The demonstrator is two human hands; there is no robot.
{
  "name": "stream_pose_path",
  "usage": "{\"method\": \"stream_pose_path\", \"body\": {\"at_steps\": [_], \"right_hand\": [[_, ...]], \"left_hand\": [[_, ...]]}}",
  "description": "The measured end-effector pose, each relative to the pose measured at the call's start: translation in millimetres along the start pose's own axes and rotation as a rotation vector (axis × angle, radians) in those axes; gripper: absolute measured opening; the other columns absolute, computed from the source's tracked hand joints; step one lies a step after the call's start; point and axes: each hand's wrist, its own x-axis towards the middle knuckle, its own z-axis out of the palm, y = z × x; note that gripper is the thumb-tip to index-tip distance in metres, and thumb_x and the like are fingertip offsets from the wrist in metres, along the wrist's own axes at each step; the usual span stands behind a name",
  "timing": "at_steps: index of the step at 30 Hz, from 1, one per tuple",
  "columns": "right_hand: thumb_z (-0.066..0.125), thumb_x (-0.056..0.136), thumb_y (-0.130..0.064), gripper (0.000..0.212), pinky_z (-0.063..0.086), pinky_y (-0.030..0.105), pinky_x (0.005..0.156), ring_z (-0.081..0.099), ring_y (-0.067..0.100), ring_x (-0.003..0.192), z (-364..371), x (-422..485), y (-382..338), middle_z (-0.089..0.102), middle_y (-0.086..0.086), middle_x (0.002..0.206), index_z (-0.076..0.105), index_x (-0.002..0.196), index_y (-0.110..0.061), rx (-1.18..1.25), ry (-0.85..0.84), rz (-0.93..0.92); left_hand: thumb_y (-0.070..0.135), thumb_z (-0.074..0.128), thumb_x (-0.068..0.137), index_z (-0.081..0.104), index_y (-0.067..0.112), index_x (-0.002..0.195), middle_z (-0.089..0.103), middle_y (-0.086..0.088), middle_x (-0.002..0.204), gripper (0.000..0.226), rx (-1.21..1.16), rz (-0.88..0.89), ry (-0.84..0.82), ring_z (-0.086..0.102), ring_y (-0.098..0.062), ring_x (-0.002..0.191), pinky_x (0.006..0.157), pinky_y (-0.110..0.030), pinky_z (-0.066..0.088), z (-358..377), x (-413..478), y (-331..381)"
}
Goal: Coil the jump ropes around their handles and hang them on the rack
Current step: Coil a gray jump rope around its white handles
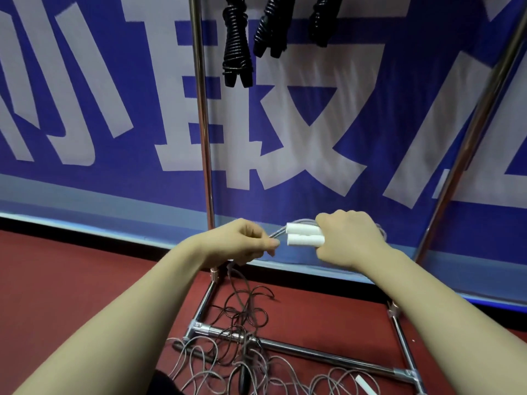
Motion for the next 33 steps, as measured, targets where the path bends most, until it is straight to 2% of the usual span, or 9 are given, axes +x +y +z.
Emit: {"method": "stream_pose_path", "body": {"at_steps": [4, 6, 10, 13, 17, 21, 28, 31, 33], "right_hand": [[0.050, 0.086, -0.025, 0.010, 0.030, 0.032, 0.061, 0.042, 0.021, 0.063, 7, -3, 7, 0.036, -0.005, 0.070, 0.041, 0.088, -0.019, -0.063, -0.034, -0.020], [0.051, 0.085, -0.025, 0.009, 0.031, 0.032, 0.062, 0.044, 0.022, 0.065, 14, -5, 6, 0.039, -0.004, 0.071, 0.044, 0.088, -0.019, -0.076, -0.050, -0.042], [0.053, 0.081, -0.023, 0.008, 0.036, 0.032, 0.063, 0.049, 0.024, 0.070, 13, -4, 11, 0.045, -0.004, 0.071, 0.045, 0.080, -0.020, 0.078, -0.072, 0.087], [0.056, 0.077, -0.022, 0.013, 0.036, 0.031, 0.061, 0.050, 0.023, 0.067, 10, -5, 19, 0.049, -0.004, 0.070, 0.044, 0.073, -0.022, 0.238, -0.025, 0.172], [0.058, 0.076, -0.022, 0.015, 0.035, 0.030, 0.058, 0.047, 0.021, 0.063, 7, -7, 23, 0.050, -0.004, 0.069, 0.044, 0.071, -0.022, 0.276, -0.008, 0.136], [0.061, 0.076, -0.024, 0.014, 0.037, 0.030, 0.058, 0.049, 0.021, 0.064, 9, -8, 22, 0.053, -0.004, 0.068, 0.048, 0.071, -0.021, 0.319, 0.010, 0.126], [0.068, 0.071, -0.020, 0.019, 0.035, 0.029, 0.055, 0.049, 0.023, 0.060, 6, -6, 6, 0.054, -0.003, 0.060, 0.051, 0.061, -0.019, 0.704, 0.150, 0.182], [0.065, 0.072, -0.018, 0.007, 0.037, 0.029, 0.054, 0.055, 0.025, 0.065, 4, -2, 8, 0.059, -0.001, 0.067, 0.058, 0.072, -0.017, 0.649, 0.175, 0.307], [0.061, 0.072, -0.016, 0.005, 0.037, 0.030, 0.056, 0.055, 0.026, 0.066, 3, -2, 17, 0.059, 0.001, 0.070, 0.057, 0.074, -0.017, 0.545, 0.177, 0.398]], "left_hand": [[0.048, 0.059, 0.089, 0.074, 0.008, 0.090, 0.027, 0.002, 0.057, 0.043, -0.006, 0.069, 0.121, 0.023, -0.012, 0.052, 0.049, -0.022, 0.022, 2, -1, 6], [0.045, 0.058, 0.093, 0.076, 0.011, 0.091, 0.026, 0.001, 0.059, 0.038, -0.020, 0.101, 0.182, 0.022, -0.013, 0.054, 0.051, -0.023, 0.022, 3, -1, 8], [0.035, 0.064, 0.092, 0.076, 0.014, 0.089, 0.031, 0.002, 0.056, 0.024, -0.014, 0.140, 0.111, 0.025, -0.012, 0.052, 0.050, -0.021, 0.025, 9, -1, 4], [0.031, 0.058, 0.096, 0.072, 0.011, 0.090, 0.030, 0.002, 0.055, 0.025, -0.062, 0.140, 0.085, 0.024, -0.011, 0.051, 0.049, -0.019, 0.024, 15, 3, 1], [0.037, 0.053, 0.096, 0.066, 0.012, 0.088, 0.027, 0.005, 0.056, 0.030, -0.119, 0.169, 0.101, 0.023, -0.010, 0.051, 0.050, -0.020, 0.023, 14, 8, -2], [0.042, 0.052, 0.091, 0.065, 0.011, 0.091, 0.026, 0.006, 0.057, 0.033, -0.111, 0.176, 0.017, 0.022, -0.008, 0.050, 0.049, -0.016, 0.026, 12, 5, -2], [0.034, 0.037, 0.104, 0.052, 0.015, 0.079, 0.025, 0.005, 0.054, 0.034, -0.222, 0.161, 0.012, 0.020, -0.009, 0.047, 0.049, -0.015, 0.029, 27, 10, -7], [0.045, 0.032, 0.105, 0.043, 0.018, 0.066, 0.030, 0.002, 0.054, 0.048, -0.114, 0.089, 0.069, 0.024, -0.014, 0.049, 0.053, -0.023, 0.029, 39, 14, -10], [0.047, 0.033, 0.104, 0.049, 0.016, 0.075, 0.040, 0.004, 0.059, 0.045, 0.091, 0.074, 0.122, 0.035, -0.014, 0.052, 0.056, -0.026, 0.034, 51, 12, -5]]}}
